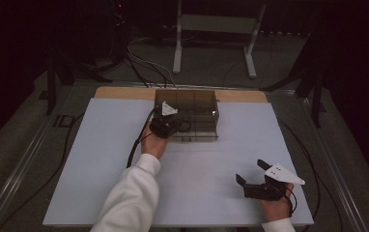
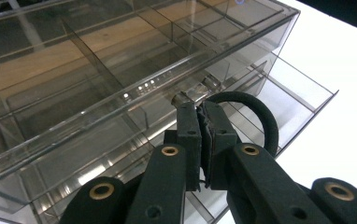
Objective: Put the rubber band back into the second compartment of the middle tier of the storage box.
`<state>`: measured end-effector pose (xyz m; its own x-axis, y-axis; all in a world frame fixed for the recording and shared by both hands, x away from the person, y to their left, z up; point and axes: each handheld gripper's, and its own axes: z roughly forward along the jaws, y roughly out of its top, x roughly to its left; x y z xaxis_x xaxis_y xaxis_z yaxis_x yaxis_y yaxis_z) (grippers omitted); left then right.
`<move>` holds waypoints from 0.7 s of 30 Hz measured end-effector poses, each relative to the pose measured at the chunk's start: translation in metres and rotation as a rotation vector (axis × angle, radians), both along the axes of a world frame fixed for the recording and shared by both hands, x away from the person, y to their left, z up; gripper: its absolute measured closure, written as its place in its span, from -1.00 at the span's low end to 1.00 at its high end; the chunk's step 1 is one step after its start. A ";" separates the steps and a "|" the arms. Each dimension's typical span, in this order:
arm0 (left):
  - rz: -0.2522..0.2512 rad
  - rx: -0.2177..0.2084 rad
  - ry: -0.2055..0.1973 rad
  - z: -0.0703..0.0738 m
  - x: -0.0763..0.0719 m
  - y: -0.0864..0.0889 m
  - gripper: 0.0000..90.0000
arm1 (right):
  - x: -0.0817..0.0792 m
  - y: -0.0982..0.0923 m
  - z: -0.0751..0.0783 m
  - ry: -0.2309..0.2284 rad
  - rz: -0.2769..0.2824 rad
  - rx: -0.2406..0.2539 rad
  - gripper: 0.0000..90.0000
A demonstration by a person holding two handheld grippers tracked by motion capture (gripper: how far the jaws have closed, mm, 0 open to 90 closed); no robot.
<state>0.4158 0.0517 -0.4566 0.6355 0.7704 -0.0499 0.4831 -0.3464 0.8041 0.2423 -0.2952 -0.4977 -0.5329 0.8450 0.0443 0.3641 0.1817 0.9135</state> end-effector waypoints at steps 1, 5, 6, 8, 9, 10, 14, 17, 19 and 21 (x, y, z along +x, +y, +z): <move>0.000 0.000 0.000 0.000 0.000 0.000 0.95 | 0.000 0.000 0.000 0.001 0.000 0.001 -0.99; -0.006 0.008 0.006 -0.003 0.000 -0.003 0.95 | 0.000 0.000 0.000 0.002 0.000 0.000 -0.99; -0.006 0.010 0.008 -0.003 0.001 -0.004 0.95 | 0.000 0.000 0.000 0.002 0.000 0.000 -0.99; -0.007 0.012 0.011 -0.005 0.001 -0.005 0.95 | 0.000 0.000 0.000 0.002 0.000 -0.001 -0.99; -0.009 0.014 0.013 -0.006 0.001 -0.005 0.95 | 0.000 0.000 0.000 0.002 -0.001 -0.001 -0.99; -0.009 0.017 0.016 -0.006 0.001 -0.006 0.95 | 0.000 0.000 0.000 0.002 -0.001 0.000 -0.99; -0.012 0.034 0.023 -0.009 0.003 -0.008 0.95 | 0.000 0.001 0.000 0.003 0.000 -0.001 -0.99; -0.011 0.042 0.026 -0.010 0.003 -0.009 0.95 | 0.000 0.001 0.000 0.003 -0.001 -0.002 -0.99; -0.010 0.043 0.030 -0.012 0.003 -0.010 0.95 | 0.000 0.001 0.000 0.004 0.000 -0.002 -0.99; -0.009 0.052 0.034 -0.013 0.004 -0.011 0.95 | 0.000 0.001 0.000 0.003 -0.001 -0.002 -0.99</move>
